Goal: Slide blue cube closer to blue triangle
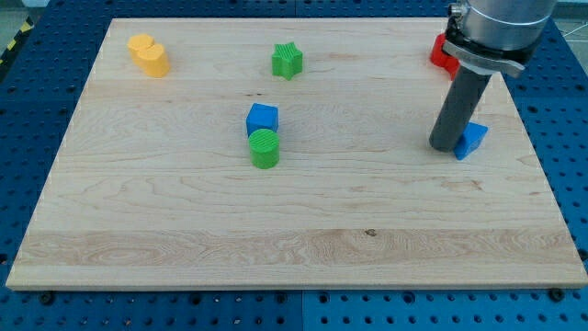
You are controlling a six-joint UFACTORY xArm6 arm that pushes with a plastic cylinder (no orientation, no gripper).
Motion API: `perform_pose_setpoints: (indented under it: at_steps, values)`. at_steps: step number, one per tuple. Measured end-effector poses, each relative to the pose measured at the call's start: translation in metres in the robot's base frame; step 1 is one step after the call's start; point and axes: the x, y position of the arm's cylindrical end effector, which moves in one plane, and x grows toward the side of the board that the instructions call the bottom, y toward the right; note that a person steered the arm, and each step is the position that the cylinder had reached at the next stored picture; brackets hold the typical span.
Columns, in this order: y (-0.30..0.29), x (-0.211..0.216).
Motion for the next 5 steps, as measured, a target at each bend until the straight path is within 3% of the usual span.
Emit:
perform_pose_setpoints:
  at_steps: [2, 5]
  values:
    - [0.0, -0.001]
    - [-0.137, -0.093]
